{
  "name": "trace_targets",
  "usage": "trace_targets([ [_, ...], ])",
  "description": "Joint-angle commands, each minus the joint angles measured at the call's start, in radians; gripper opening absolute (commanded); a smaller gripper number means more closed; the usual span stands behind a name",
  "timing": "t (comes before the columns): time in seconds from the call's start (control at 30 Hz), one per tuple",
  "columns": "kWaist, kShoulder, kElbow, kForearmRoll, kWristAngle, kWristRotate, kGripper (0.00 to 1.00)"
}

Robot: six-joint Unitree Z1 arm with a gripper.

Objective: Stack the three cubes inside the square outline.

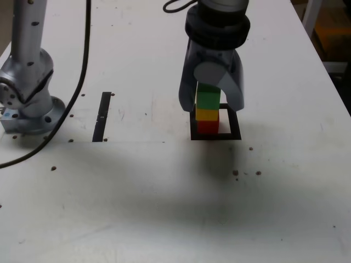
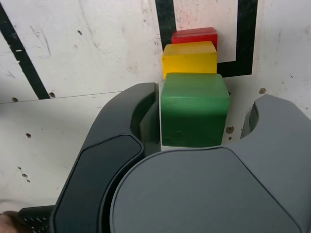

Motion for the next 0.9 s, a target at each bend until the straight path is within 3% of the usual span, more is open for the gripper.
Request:
trace_targets([
  [0.0, 0.001, -0.018, -0.01, 0.016, 0.008, -0.008, 0.73],
  [0.3, 0.027, -0.118, -0.069, 0.134, 0.071, -0.04, 0.73],
  [0.47, 0.095, -0.185, -0.046, 0.182, 0.104, -0.027, 0.73],
  [0.7, 0.207, -0.222, 0.11, 0.146, 0.109, 0.026, 0.73],
  [0.87, 0.28, -0.213, 0.321, 0.028, 0.081, 0.073, 0.72],
])
